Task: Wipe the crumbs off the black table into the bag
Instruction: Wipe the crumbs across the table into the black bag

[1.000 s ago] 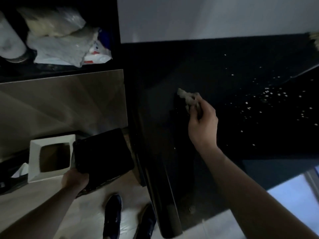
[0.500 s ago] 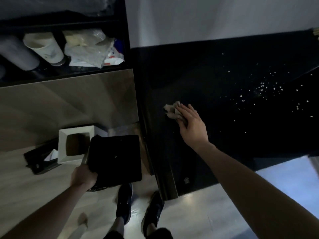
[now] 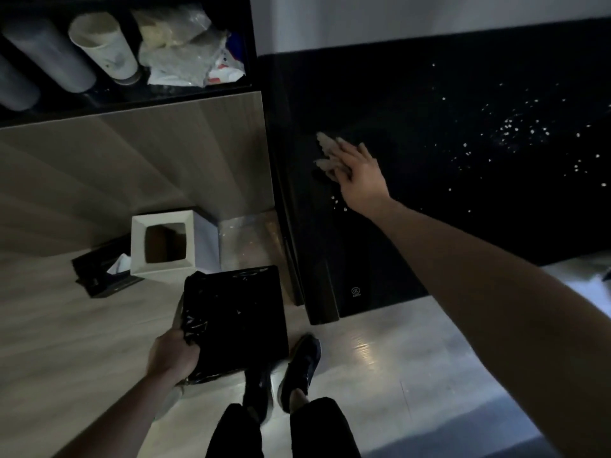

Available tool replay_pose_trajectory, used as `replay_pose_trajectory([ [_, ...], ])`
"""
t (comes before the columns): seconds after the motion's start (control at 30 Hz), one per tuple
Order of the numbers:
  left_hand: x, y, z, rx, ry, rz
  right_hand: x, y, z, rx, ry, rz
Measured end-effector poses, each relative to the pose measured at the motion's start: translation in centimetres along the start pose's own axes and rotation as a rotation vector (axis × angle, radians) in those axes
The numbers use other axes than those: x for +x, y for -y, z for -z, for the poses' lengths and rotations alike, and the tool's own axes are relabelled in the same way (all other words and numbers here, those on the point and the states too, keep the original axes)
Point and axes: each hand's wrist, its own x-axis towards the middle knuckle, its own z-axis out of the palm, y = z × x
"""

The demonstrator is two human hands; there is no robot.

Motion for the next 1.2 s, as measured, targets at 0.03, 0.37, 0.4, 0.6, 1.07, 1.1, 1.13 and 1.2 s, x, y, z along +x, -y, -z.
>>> replay_pose_trajectory([
  [0.03, -0.5, 0.2, -0.4, -0.002, 0.009, -0.002, -0.8, -0.1, -0.7, -0.037, -0.006, 0.007],
  [0.37, -4.7, 0.2, -3.5, 0.065, 0.111, -0.087, -14.0, 0.4, -2.9, 0.064, -0.122, 0.118],
  [0.4, -5.1, 0.3, -3.7, 0.07, 0.123, -0.098, -14.3, 0.7, -2.6, 0.102, -0.119, 0.096],
  [0.6, -7.6, 0.1, -5.2, 0.122, 0.124, -0.139, -10.8, 2.5, 0.6, 0.267, -0.261, -0.131],
  [1.07, -11.9, -3.6, -9.4, 0.055, 0.193, -0.212, -16.3, -0.1, -2.0, -0.035, -0.049, 0.084],
  [1.1, -12.2, -4.0, -9.8, 0.047, 0.194, -0.207, -16.5, -0.3, -1.8, -0.003, -0.039, 0.077],
  [1.13, -12.5, -4.4, -10.2, 0.038, 0.195, -0.203, -16.4, -0.2, -1.5, 0.065, -0.033, 0.051],
  [1.2, -13.1, -5.4, -10.8, 0.032, 0.193, -0.194, -15.9, 0.1, -0.5, 0.27, -0.072, -0.04],
])
